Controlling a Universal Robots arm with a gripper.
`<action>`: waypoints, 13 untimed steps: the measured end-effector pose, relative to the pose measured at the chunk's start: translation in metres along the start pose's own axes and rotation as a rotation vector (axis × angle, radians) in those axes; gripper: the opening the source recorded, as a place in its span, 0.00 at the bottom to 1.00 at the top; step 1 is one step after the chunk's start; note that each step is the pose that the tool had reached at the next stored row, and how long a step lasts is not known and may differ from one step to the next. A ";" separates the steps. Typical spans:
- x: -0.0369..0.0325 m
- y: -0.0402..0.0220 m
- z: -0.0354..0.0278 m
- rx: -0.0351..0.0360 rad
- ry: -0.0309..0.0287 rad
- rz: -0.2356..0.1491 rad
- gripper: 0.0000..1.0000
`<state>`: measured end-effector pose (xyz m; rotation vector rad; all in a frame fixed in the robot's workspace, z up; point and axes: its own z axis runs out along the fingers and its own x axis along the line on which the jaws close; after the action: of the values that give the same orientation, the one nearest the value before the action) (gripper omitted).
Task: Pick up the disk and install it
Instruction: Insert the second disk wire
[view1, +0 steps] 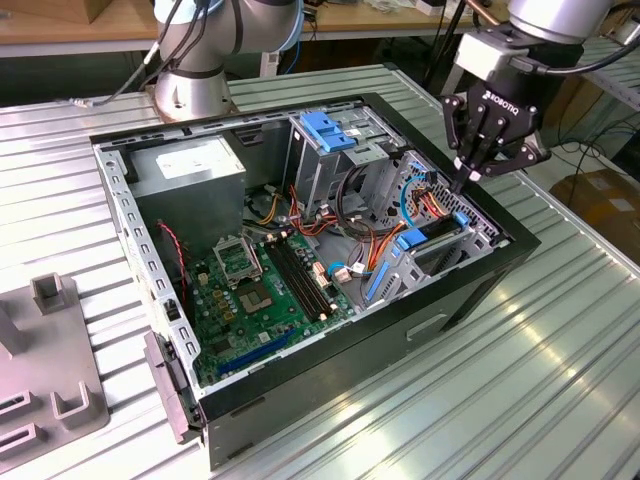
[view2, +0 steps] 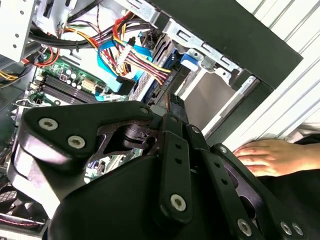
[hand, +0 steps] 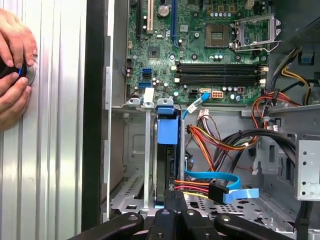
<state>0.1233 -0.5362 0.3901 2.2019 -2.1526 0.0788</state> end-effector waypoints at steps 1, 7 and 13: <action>-0.0017 0.0017 -0.0001 -0.0001 0.0020 0.000 0.11; -0.0213 0.0097 -0.0016 -0.0028 0.0633 0.000 0.11; -0.0454 0.0097 -0.0035 -0.0049 0.1008 0.000 0.11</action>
<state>0.1126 -0.4908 0.3901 2.1463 -2.0974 0.1802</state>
